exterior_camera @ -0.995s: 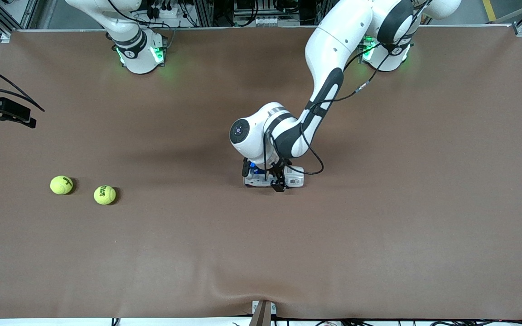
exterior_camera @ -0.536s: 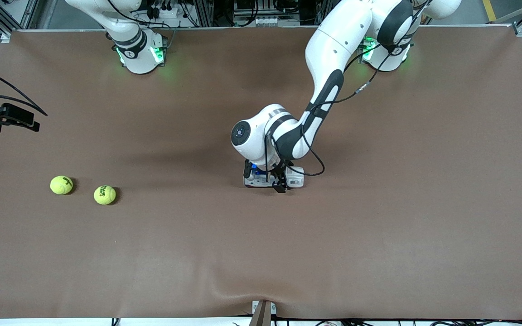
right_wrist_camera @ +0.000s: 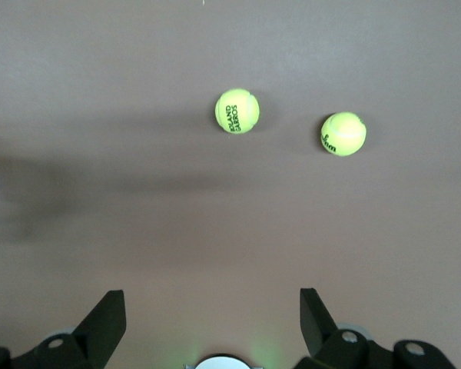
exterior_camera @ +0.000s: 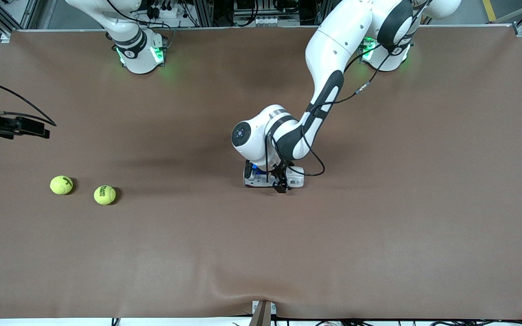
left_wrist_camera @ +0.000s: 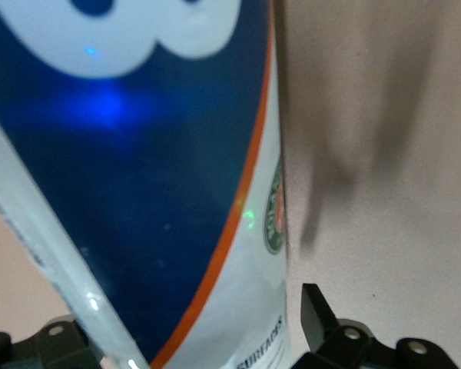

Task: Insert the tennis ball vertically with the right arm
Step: 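Reach the right gripper down to the nearer yellow tennis ball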

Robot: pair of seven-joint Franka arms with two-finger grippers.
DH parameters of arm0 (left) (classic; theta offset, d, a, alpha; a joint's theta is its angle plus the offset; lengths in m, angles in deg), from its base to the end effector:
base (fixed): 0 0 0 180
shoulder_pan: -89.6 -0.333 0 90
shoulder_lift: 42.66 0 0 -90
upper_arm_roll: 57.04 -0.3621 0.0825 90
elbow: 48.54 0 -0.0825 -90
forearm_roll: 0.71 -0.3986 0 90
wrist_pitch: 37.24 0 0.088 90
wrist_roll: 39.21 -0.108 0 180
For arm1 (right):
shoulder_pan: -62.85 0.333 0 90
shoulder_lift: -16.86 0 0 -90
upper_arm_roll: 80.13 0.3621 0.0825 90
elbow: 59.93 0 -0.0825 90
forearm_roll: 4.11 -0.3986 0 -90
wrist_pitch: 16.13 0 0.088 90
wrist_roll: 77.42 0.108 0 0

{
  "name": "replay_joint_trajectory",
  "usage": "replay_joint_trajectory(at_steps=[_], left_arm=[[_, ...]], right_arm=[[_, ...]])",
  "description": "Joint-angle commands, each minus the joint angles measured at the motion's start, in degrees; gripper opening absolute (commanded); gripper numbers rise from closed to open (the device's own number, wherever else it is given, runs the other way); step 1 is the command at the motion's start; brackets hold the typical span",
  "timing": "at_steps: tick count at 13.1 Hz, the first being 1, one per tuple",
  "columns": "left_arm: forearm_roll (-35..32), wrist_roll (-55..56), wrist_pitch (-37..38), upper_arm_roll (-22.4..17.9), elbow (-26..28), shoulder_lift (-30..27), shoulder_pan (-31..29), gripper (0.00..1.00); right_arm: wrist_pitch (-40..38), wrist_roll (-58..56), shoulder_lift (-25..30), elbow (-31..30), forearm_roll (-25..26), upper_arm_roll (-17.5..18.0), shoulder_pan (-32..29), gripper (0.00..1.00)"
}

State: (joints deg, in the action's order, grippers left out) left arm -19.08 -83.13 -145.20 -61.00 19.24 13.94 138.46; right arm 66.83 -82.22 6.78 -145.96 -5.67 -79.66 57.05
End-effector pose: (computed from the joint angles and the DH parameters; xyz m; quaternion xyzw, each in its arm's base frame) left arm 0.5584 -0.5448 0.1837 -0.6371 0.7379 0.1382 0.1748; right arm 0.6085 -0.0540 0.5895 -0.9933 0.0045 0.1128 0.0244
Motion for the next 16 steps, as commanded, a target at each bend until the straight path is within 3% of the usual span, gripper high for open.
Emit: replay_joint_trajectory(at_steps=[1, 3, 5, 8, 13, 16], left_arm=[[-1.14, -0.99, -0.23, -0.17, -0.18, 0.53, -0.17, 1.0], [-1.32, -1.43, -0.23, -0.17, -0.01, 0.53, -0.26, 1.0], [-1.32, -2.57, -0.23, -0.17, -0.01, 0.53, -0.35, 0.93], [-1.05, -2.31, -0.23, -0.17, -0.01, 0.71, -0.43, 0.89], [-1.14, -2.31, -0.23, -0.17, -0.01, 0.62, -0.43, 0.74], [-1.14, -2.23, -0.23, -0.17, -0.01, 0.53, -0.43, 0.74]], right_arm=[[-0.78, -0.12, -2.21, 0.33, -1.08, 0.76, -1.06, 1.0], [0.0, -0.13, -4.15, 0.42, -0.99, 0.76, -0.79, 1.0], [1.67, -0.13, -6.43, 0.42, -1.08, 0.76, -0.88, 1.0], [4.3, -0.13, -9.24, 0.42, -0.9, 0.76, -0.18, 1.0], [8.17, -0.04, -13.99, 0.42, -0.29, 0.68, 0.26, 1.0], [11.95, -0.04, -16.55, -0.36, -0.29, 0.76, 0.18, 1.0]])
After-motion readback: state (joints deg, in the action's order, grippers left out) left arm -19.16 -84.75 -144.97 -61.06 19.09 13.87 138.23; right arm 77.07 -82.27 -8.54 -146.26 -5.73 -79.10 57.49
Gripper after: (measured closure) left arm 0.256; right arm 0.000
